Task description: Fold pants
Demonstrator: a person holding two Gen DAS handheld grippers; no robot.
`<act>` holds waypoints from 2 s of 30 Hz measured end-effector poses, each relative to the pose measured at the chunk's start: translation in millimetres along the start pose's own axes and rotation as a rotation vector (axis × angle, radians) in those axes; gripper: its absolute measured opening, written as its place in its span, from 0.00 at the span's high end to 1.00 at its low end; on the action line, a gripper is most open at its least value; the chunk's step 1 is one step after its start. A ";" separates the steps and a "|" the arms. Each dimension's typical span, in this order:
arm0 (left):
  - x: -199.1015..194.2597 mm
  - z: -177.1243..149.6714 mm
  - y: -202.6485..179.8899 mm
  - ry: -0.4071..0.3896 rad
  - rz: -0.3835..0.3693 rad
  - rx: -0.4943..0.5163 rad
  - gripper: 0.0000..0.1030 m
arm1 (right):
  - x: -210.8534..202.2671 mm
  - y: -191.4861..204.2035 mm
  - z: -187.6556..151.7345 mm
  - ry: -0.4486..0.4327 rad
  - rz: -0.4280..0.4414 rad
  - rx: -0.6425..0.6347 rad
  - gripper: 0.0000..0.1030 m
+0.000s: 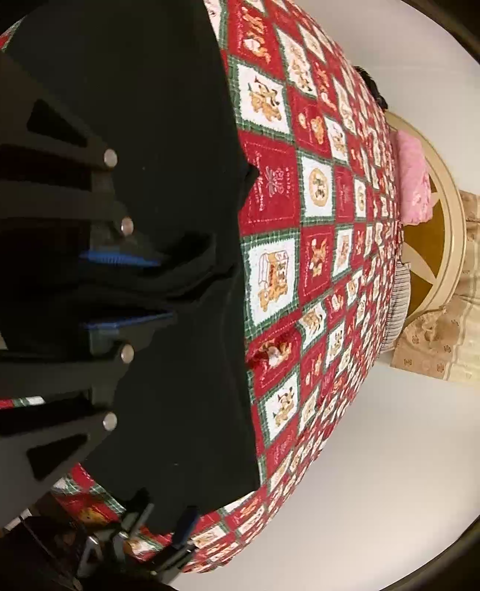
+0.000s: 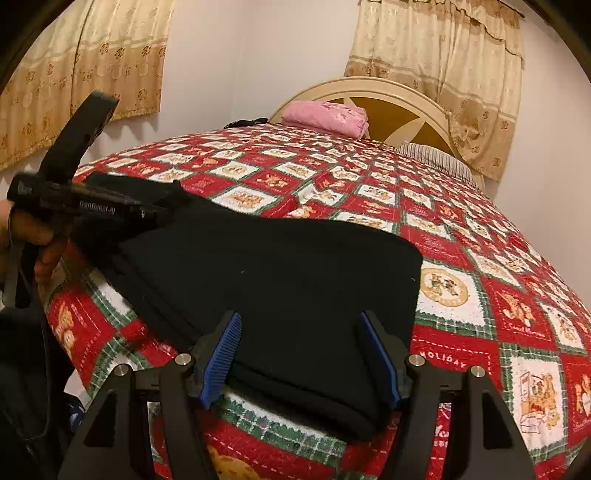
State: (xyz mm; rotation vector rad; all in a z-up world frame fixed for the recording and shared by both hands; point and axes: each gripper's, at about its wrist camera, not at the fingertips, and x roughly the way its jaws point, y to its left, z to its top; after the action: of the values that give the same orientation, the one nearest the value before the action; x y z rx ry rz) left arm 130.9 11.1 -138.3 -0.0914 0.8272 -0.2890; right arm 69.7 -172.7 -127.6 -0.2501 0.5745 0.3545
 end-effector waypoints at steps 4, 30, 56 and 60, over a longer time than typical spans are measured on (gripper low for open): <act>-8.6 -3.2 -2.4 -0.025 0.035 0.022 0.51 | -6.8 1.5 26.7 -0.041 0.028 0.006 0.35; -20.1 -28.1 8.6 -0.064 0.241 -0.005 0.13 | 74.0 52.8 40.3 0.153 0.008 -0.036 0.34; -71.7 -39.3 82.4 -0.123 0.381 -0.173 0.03 | 82.1 134.9 78.5 0.053 0.186 -0.147 0.34; -73.6 -46.1 98.8 -0.105 0.437 -0.187 0.03 | 103.7 141.6 71.3 0.127 0.228 -0.114 0.34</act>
State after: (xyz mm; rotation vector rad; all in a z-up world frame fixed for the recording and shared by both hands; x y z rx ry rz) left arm 71.4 128.4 -136.0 -0.0974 0.7467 0.2044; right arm 129.5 6.0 -147.3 -0.3198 0.7116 0.5964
